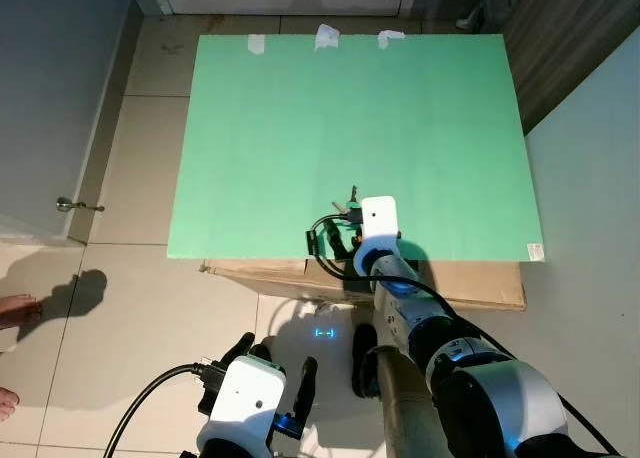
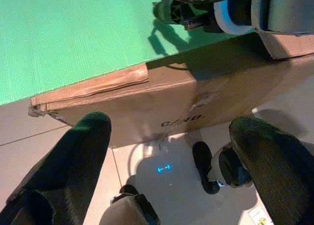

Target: Hang keys on a hook

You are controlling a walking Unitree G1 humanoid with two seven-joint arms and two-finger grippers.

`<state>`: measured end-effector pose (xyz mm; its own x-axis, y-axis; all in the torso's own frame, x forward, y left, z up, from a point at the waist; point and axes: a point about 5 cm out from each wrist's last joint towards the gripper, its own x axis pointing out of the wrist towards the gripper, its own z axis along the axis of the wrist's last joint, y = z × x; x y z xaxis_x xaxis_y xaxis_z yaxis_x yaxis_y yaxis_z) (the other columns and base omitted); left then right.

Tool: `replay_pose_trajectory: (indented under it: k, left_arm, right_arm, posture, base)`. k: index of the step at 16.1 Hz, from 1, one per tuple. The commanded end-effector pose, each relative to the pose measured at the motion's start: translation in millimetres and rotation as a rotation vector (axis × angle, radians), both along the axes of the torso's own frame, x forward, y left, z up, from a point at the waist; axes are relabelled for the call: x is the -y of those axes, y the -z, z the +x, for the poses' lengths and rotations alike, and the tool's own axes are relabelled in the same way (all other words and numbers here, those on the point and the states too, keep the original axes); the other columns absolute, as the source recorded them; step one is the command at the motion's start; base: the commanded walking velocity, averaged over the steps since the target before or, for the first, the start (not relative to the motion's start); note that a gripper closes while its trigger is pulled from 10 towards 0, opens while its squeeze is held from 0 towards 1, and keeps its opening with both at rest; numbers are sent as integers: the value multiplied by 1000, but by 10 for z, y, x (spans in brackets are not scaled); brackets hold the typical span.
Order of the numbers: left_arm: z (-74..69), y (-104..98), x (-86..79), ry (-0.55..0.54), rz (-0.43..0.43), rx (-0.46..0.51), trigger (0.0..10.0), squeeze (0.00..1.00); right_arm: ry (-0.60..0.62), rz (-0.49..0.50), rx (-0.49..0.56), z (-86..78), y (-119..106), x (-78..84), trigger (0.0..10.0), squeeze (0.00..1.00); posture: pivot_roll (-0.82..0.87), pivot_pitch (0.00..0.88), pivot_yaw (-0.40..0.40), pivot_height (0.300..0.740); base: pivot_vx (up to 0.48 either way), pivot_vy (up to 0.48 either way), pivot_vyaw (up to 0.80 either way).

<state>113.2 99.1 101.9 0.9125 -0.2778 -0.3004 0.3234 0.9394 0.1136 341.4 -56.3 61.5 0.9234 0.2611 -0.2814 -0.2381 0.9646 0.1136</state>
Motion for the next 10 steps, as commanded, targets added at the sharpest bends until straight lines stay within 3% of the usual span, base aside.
replay_pose_trajectory:
  k: [1, 2, 4, 10]
  left_arm:
    - [-80, -23, 157, 35, -55, -18, 10000, 0]
    - [-75, -24, 156, 33, -55, -16, 10000, 0]
    - [-67, -25, 147, 31, -52, -12, 10000, 0]
    - [-54, -23, 152, 38, -47, -9, 10000, 0]
  right_arm:
    - [-10, 54, -96, -179, 185, -187, 3020, 0]
    - [-6, 75, -106, -184, 186, -202, 0, 0]
    - [19, 122, -123, -176, 179, -207, 0, 0]
    - [27, 127, -137, -192, 205, -199, 0, 0]
  posture:
    - [280, 462, 6, 740]
    - [279, 462, 6, 740]
    - [275, 463, 6, 740]
    - [266, 464, 7, 740]
  base:
    - [0, 0, 0]
    - [0, 0, 0]
    - [0, 0, 0]
    - [0, 0, 0]
